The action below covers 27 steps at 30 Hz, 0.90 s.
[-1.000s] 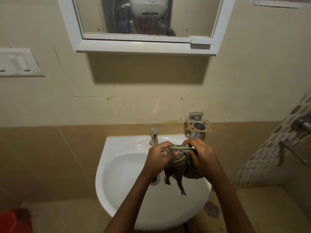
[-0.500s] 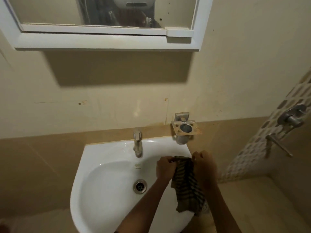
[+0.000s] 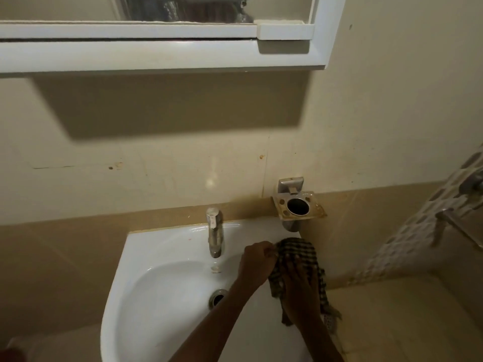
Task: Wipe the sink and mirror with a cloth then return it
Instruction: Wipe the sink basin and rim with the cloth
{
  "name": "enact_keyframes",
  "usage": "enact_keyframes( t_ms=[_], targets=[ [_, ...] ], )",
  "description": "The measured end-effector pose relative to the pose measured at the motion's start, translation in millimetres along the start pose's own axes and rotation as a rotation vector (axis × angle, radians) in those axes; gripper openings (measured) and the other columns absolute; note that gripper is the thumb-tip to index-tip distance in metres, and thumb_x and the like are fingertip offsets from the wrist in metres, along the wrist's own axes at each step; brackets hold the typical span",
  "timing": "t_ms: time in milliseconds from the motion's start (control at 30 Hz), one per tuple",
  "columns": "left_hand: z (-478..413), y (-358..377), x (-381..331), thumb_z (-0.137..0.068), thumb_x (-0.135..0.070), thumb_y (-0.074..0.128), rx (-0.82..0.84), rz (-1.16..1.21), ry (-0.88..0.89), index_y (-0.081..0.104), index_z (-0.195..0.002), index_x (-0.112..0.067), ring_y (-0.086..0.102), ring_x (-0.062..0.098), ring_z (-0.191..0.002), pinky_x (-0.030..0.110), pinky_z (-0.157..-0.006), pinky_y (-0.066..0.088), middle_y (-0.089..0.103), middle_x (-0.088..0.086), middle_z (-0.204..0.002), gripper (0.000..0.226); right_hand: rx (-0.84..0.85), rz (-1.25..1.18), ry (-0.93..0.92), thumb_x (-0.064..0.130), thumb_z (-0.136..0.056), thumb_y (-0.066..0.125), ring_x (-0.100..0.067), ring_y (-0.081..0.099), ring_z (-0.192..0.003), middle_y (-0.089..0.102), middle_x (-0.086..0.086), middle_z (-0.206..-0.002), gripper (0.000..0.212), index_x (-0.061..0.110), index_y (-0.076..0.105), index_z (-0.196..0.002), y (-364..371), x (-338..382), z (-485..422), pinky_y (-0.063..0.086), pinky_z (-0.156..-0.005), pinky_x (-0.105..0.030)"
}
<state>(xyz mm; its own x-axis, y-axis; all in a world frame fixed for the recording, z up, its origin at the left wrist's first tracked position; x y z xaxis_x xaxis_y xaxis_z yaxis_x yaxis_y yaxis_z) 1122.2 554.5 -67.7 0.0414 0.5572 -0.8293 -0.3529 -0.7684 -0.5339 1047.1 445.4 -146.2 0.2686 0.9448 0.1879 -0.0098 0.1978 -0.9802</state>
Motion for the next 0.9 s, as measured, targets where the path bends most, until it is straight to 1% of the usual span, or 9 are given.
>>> enact_keyframes(
  t_ms=[67, 133, 200, 267, 367, 433, 567, 700, 900],
  targets=[
    [15, -15, -2, -0.085, -0.017, 0.062, 0.088, -0.018, 0.091, 0.072, -0.102, -0.010, 0.065, 0.002, -0.079, 0.010, -0.072, 0.048, 0.075, 0.002, -0.094, 0.021, -0.033, -0.041, -0.063, 0.024, -0.072, 0.036, -0.027, 0.037, -0.122, 0.063, -0.010, -0.125, 0.055, 0.011, 0.064, -0.116, -2, 7, -12, 0.000, -0.113, -0.045],
    [30, -41, 4, -0.084, -0.016, 0.064, 0.080, -0.012, 0.128, 0.074, -0.095, -0.014, 0.061, -0.009, -0.065, 0.008, -0.069, 0.047, 0.070, -0.019, -0.076, 0.015, -0.117, -0.112, -0.090, 0.021, -0.073, 0.038, -0.029, 0.041, -0.121, 0.064, -0.014, -0.121, 0.051, 0.011, 0.060, -0.118, -5, 8, -21, 0.010, -0.112, -0.047],
    [48, -75, 16, -0.083, -0.010, 0.063, 0.003, 0.017, 0.085, 0.073, -0.084, -0.028, 0.062, -0.009, -0.063, 0.008, -0.066, 0.049, 0.065, -0.030, -0.063, 0.020, -0.203, -0.218, -0.035, 0.021, -0.077, 0.038, -0.034, 0.050, -0.115, 0.065, -0.021, -0.116, 0.050, 0.006, 0.051, -0.123, -8, 3, -30, 0.034, -0.103, -0.054],
    [69, -106, 27, -0.082, 0.000, 0.061, -0.094, 0.058, 0.035, 0.068, -0.075, -0.039, 0.066, -0.002, -0.063, 0.009, -0.063, 0.050, 0.069, -0.030, -0.067, 0.040, -0.184, -0.198, 0.033, 0.024, -0.078, 0.034, -0.039, 0.059, -0.107, 0.065, -0.025, -0.112, 0.051, 0.002, 0.049, -0.123, -15, 2, -38, 0.047, -0.092, -0.054],
    [104, -145, 44, -0.082, 0.004, 0.061, -0.240, 0.194, -0.038, 0.075, -0.071, -0.032, 0.070, 0.013, -0.062, 0.022, -0.064, 0.054, 0.075, -0.010, -0.075, 0.040, -0.186, 0.010, 0.057, 0.033, -0.091, 0.024, -0.041, 0.054, -0.115, 0.060, -0.024, -0.123, 0.050, 0.008, 0.048, -0.127, -20, 7, -50, 0.034, -0.101, -0.056],
    [126, -164, 53, -0.083, 0.002, 0.063, -0.314, 0.273, -0.062, 0.075, -0.074, -0.029, 0.070, 0.018, -0.063, 0.023, -0.064, 0.054, 0.075, -0.001, -0.075, 0.034, -0.180, 0.063, 0.128, 0.045, -0.096, 0.010, -0.046, 0.051, -0.114, 0.058, -0.027, -0.123, 0.063, 0.011, 0.055, -0.125, -17, 5, -59, 0.029, -0.100, -0.058],
    [157, -195, 75, -0.083, 0.001, 0.062, -0.445, 0.375, -0.108, 0.077, -0.074, -0.022, 0.071, 0.021, -0.059, 0.020, -0.060, 0.055, 0.075, 0.011, -0.074, 0.029, -0.147, 0.017, 0.245, 0.047, -0.088, 0.026, -0.054, 0.051, -0.107, 0.060, -0.034, -0.111, 0.061, 0.005, 0.060, -0.117, -18, 19, -83, 0.032, -0.095, -0.066],
    [173, -218, 98, -0.083, 0.004, 0.062, -0.565, 0.358, -0.172, 0.075, -0.072, -0.014, 0.067, 0.016, -0.054, 0.019, -0.055, 0.053, 0.075, 0.009, -0.073, 0.025, -0.132, -0.070, 0.276, 0.047, -0.085, 0.030, -0.054, 0.055, -0.094, 0.063, -0.035, -0.098, 0.064, -0.004, 0.058, -0.111, -16, 42, -102, 0.029, -0.097, -0.066],
    [158, -226, 127, -0.086, 0.000, 0.061, -0.532, 0.300, -0.251, 0.076, -0.071, -0.027, 0.068, 0.011, -0.057, 0.014, -0.056, 0.050, 0.076, -0.005, -0.075, 0.034, -0.154, -0.170, 0.232, 0.045, -0.081, 0.028, -0.056, 0.048, -0.112, 0.052, -0.040, -0.121, 0.073, -0.014, 0.051, -0.119, -9, 81, -107, 0.029, -0.099, -0.067]
  ],
)
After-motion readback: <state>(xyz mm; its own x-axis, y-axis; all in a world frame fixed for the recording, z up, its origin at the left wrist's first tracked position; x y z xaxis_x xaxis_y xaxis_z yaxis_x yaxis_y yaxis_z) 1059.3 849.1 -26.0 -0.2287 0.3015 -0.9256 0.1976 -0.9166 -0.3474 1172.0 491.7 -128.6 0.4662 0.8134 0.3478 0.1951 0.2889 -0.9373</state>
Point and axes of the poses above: each hand's wrist, its own z-axis away from the middle knuckle, its own y-axis out of the palm, x = y × z, the point moved 7 cm from there along -z, towards the middle knuckle
